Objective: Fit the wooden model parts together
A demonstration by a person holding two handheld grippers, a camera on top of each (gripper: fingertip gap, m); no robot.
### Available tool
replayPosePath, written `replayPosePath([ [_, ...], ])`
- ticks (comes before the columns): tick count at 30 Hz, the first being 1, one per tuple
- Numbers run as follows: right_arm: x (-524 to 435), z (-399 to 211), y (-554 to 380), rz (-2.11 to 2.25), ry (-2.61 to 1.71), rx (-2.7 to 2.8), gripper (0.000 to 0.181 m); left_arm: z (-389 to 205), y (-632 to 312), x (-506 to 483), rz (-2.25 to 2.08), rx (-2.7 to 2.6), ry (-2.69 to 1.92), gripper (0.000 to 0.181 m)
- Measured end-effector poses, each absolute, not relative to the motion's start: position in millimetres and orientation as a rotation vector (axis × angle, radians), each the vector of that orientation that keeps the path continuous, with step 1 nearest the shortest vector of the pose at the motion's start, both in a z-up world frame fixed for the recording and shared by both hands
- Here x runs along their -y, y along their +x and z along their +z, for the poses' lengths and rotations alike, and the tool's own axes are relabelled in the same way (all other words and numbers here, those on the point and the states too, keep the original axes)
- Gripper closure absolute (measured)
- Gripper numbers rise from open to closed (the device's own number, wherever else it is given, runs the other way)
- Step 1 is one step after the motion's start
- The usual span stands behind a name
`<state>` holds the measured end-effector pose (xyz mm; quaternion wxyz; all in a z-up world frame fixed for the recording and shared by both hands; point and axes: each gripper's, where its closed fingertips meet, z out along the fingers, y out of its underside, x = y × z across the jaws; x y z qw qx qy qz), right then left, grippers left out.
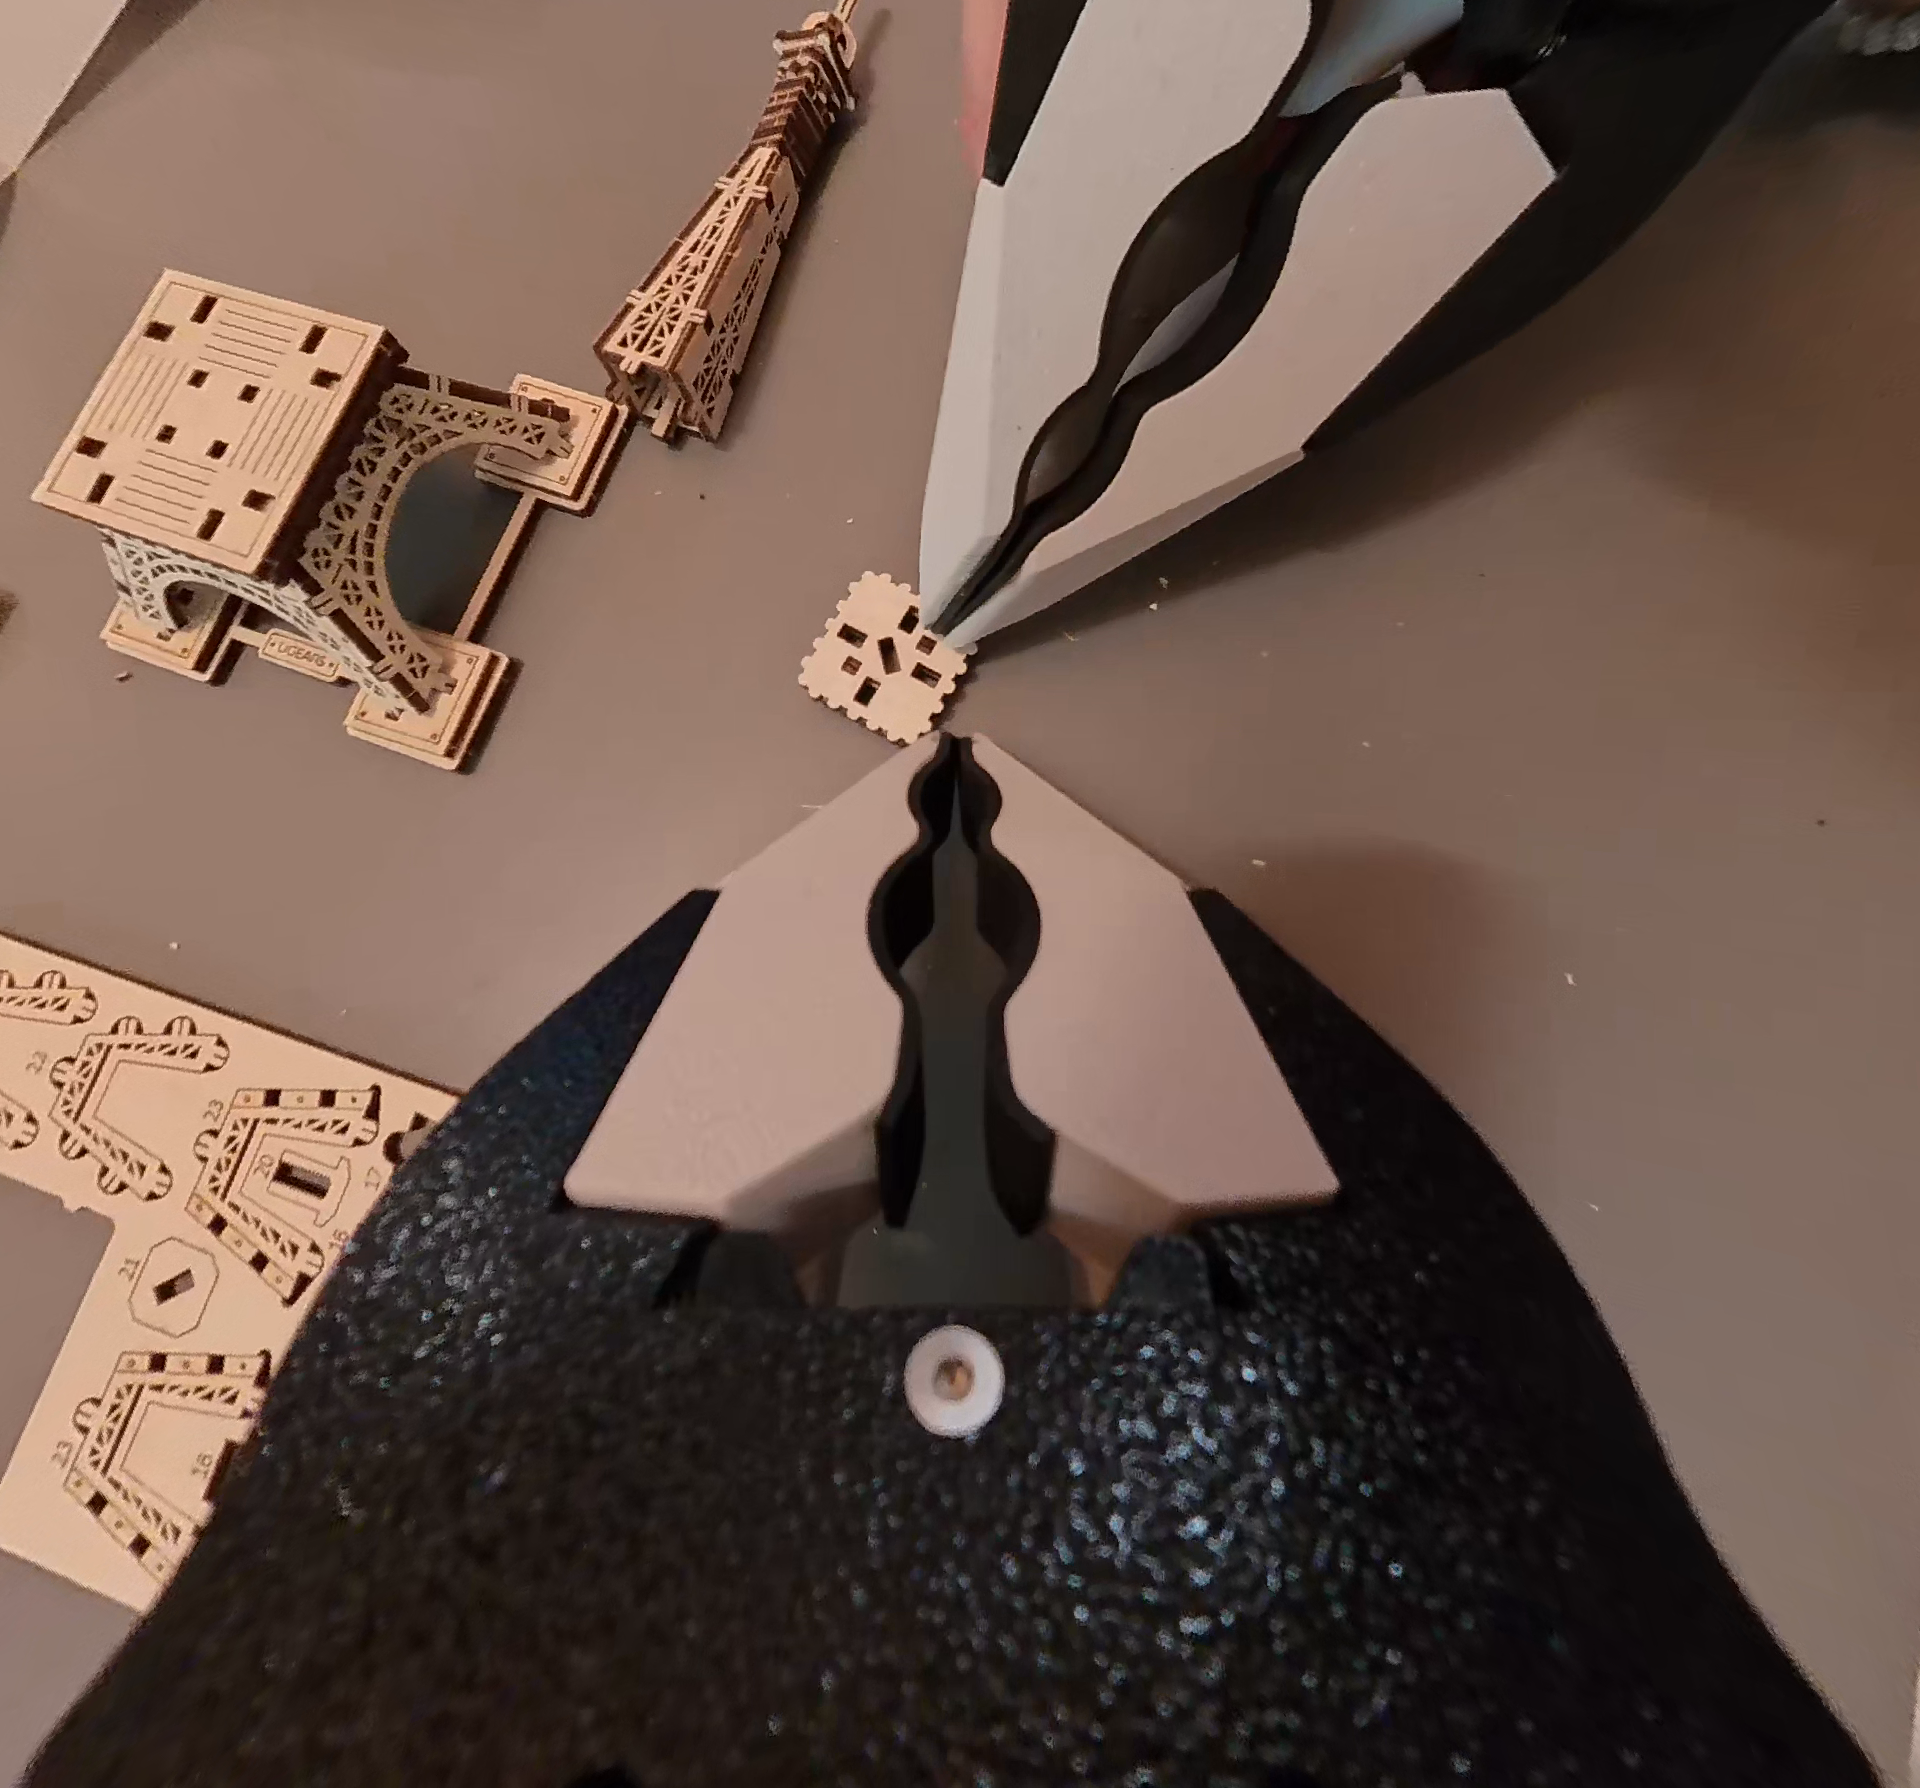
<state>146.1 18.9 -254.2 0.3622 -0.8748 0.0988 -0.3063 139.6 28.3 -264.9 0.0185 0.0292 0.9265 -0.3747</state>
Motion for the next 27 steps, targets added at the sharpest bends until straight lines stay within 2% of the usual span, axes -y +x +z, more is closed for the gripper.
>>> replayPosePath([
  [9,-6,-236,146,-0.761,-2.182,-0.312,0.181,-260,143,-31,-1.187,-2.866,0.071,0.181],
  [17,1,-224,157,-0.525,-2.137,-0.454,0.181,-244,147,-24,-1.254,-2.902,0.136,0.181],
  [27,-12,-246,160,-0.352,-2.261,-0.417,0.181,-254,154,-20,-0.977,-3.023,0.255,0.181],
])
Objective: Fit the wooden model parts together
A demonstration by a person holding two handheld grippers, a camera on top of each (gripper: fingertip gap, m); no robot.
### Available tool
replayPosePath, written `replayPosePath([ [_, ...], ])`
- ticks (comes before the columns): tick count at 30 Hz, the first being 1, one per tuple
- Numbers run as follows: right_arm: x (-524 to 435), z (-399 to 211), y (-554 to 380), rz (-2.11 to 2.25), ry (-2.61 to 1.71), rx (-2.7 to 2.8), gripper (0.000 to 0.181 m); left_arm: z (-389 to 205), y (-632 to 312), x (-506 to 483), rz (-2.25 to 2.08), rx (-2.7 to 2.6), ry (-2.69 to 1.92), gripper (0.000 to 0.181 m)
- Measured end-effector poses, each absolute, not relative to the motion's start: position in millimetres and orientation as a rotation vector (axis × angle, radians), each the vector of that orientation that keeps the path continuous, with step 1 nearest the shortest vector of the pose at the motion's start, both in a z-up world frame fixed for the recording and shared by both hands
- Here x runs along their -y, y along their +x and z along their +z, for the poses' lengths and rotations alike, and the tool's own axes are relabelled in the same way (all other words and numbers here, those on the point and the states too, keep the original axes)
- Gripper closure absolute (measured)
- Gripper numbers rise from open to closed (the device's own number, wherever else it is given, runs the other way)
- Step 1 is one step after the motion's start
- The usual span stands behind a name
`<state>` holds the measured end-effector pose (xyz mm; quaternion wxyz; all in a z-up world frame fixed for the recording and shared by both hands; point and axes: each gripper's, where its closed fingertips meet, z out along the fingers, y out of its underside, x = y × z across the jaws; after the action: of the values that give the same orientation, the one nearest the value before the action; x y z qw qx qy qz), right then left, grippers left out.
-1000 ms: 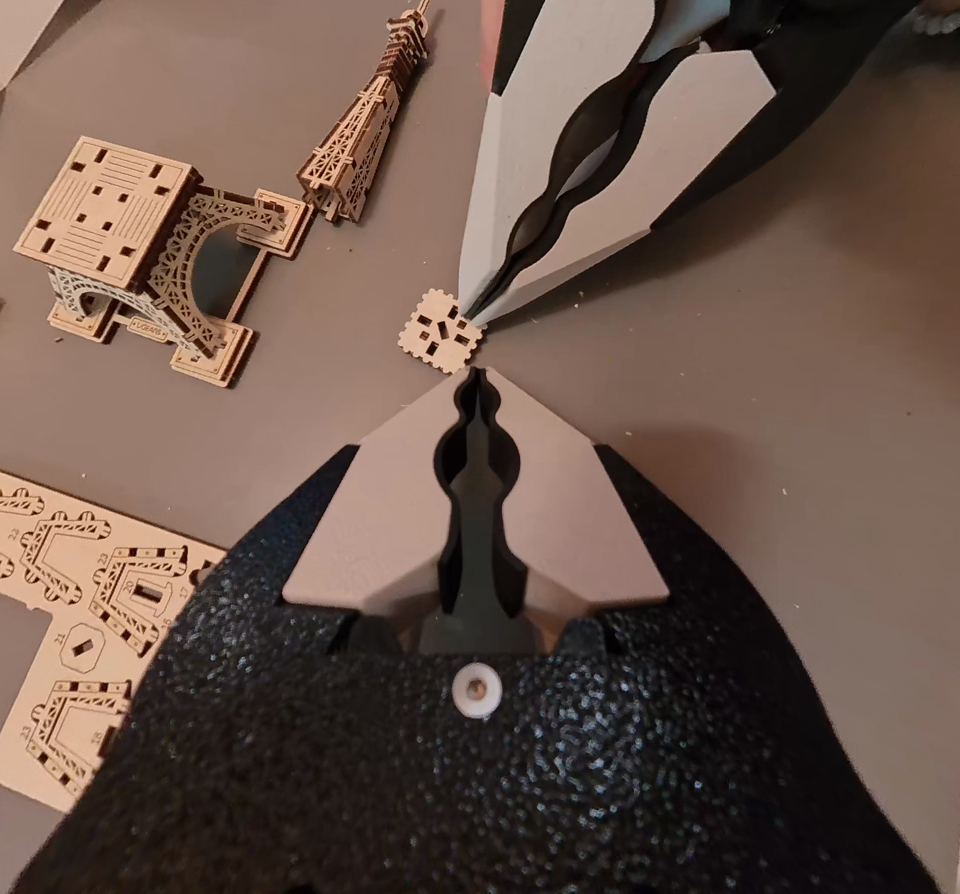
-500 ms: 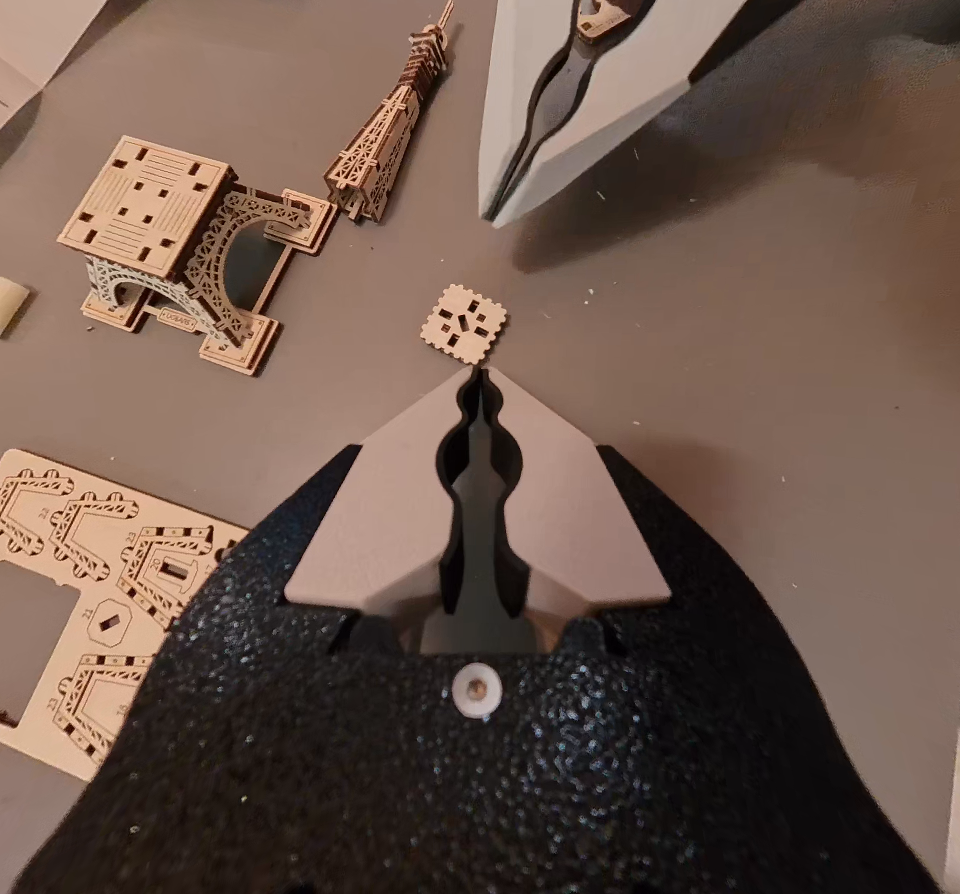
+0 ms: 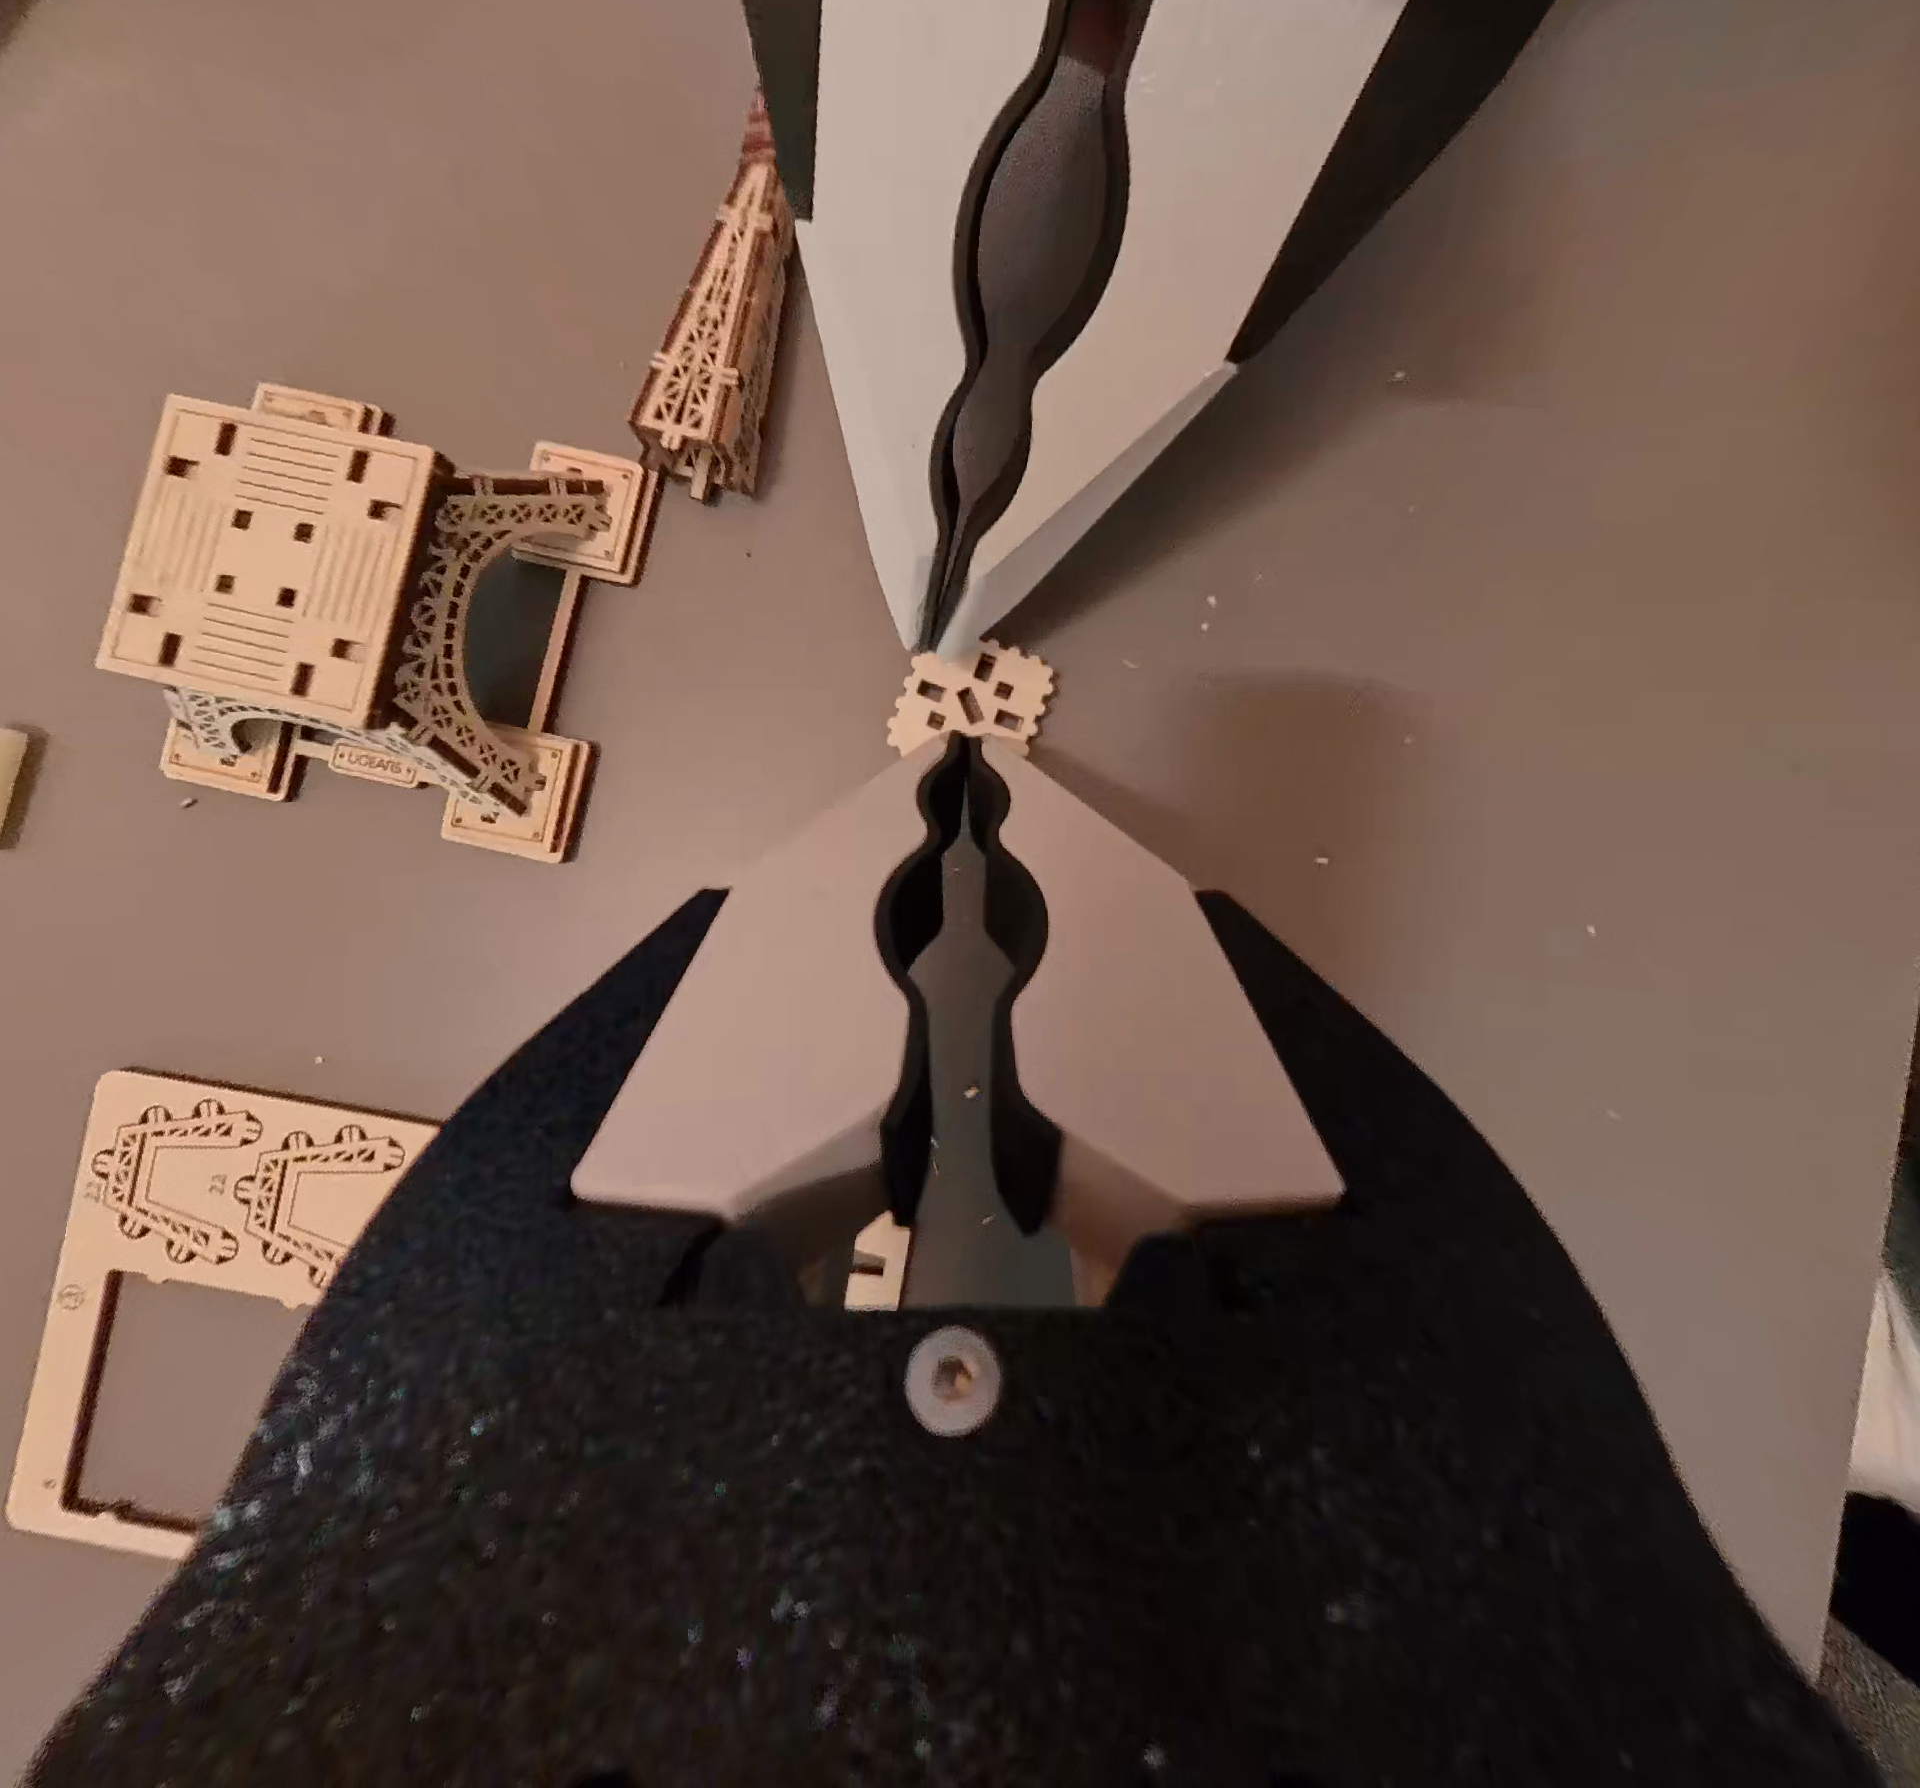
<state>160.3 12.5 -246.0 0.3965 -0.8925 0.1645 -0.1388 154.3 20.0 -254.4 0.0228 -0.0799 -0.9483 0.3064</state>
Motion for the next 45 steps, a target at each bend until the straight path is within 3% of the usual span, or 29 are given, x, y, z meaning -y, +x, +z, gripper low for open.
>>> replayPosePath([
  [23,-10,-258,160,-0.353,-2.234,-0.5,0.181,-262,153,-21,0.484,3.173,-0.562,0.181],
  [37,-10,-258,161,-0.236,-2.21,-0.551,0.181,-244,154,-17,0.855,2.974,-0.28,0.181],
  [45,-10,-257,161,-0.229,-2.208,-0.553,0.181,-251,143,-18,0.699,3.031,-0.455,0.181],
])
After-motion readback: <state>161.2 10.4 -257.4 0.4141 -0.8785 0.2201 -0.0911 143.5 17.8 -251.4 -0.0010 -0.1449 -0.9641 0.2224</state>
